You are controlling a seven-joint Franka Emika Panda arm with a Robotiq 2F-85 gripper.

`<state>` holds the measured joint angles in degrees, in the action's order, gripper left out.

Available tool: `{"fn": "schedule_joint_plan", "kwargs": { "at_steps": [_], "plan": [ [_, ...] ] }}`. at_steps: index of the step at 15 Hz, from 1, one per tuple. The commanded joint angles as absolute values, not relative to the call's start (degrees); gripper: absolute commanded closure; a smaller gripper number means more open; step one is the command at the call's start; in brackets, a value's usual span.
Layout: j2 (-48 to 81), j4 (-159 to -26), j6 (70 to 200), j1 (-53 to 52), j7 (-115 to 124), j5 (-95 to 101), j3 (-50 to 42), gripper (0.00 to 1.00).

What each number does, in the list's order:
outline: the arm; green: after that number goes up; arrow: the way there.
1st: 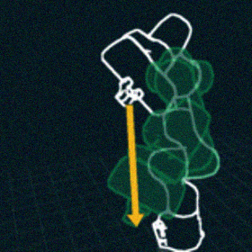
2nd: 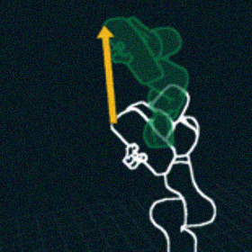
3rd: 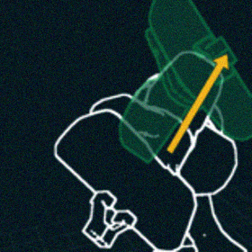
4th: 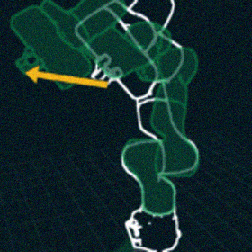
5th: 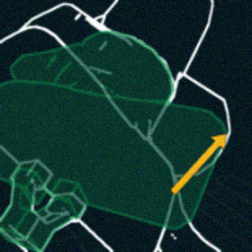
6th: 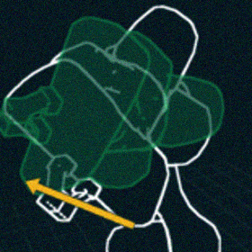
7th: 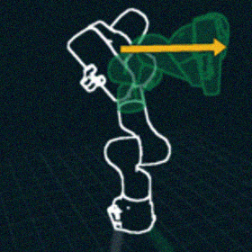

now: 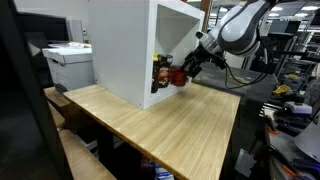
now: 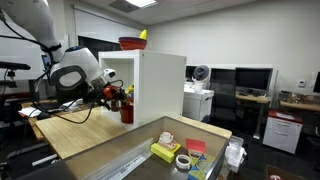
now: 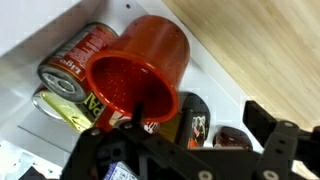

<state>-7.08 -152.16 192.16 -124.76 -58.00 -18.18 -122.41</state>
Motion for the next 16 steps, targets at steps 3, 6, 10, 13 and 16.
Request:
{"fn": "schedule_joint_plan", "kwargs": {
  "at_steps": [3,6,10,13,16],
  "plan": [
    [-4.50,-154.95,195.60,-124.97,-57.17,-18.82,-121.46,0.00],
    [-6.46,-154.83,194.78,-124.34,-57.25,-17.92,-120.38,0.00],
    [-5.86,-156.22,196.53,-124.26,-56.80,-18.52,-119.55,0.00],
    [-6.10,-156.96,197.47,-124.19,-57.03,-18.14,-119.00,0.00],
    [-6.22,-157.72,198.01,-124.24,-57.25,-17.82,-118.18,0.00]
  ]
}}
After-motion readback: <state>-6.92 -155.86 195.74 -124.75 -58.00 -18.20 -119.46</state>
